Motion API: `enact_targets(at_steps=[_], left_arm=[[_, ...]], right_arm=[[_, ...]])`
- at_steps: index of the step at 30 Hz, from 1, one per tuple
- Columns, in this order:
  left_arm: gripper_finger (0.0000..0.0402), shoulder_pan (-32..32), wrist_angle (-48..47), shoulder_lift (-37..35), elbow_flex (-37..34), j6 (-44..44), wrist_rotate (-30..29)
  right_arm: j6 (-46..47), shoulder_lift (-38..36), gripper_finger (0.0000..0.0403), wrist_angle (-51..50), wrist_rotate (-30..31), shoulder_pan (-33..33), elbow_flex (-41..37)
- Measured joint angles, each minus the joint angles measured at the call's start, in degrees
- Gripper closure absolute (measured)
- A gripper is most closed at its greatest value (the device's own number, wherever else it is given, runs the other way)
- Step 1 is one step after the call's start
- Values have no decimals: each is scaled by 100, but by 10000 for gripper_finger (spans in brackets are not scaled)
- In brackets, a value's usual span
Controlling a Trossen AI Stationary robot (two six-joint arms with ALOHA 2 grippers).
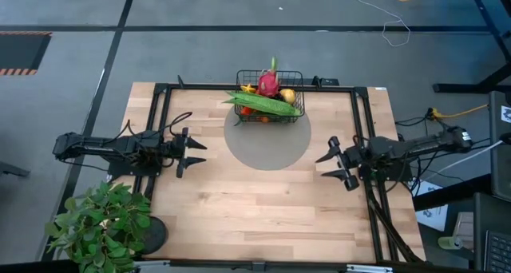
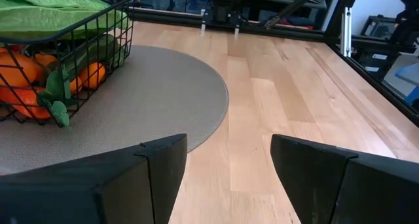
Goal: Build produce basket
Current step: Return to Home Position
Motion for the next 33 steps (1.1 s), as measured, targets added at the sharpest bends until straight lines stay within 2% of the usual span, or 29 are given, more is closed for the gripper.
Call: enact_targets(at_steps=[9, 16, 18, 33], left_arm=[[191, 2, 0, 1, 0, 0, 0], [191, 1, 0, 0, 0, 0, -1], [191, 1, 0, 0, 0, 0, -2], [191, 0, 0, 0, 0, 0, 0]], right_arm=[[-321, -982, 179, -1038, 16, -15, 4], [-335, -1617, 179, -1769, 737, -173, 7], [-433, -1790, 179, -2082, 762, -205, 7], [-591, -1854, 179, -2086, 599, -228, 9]])
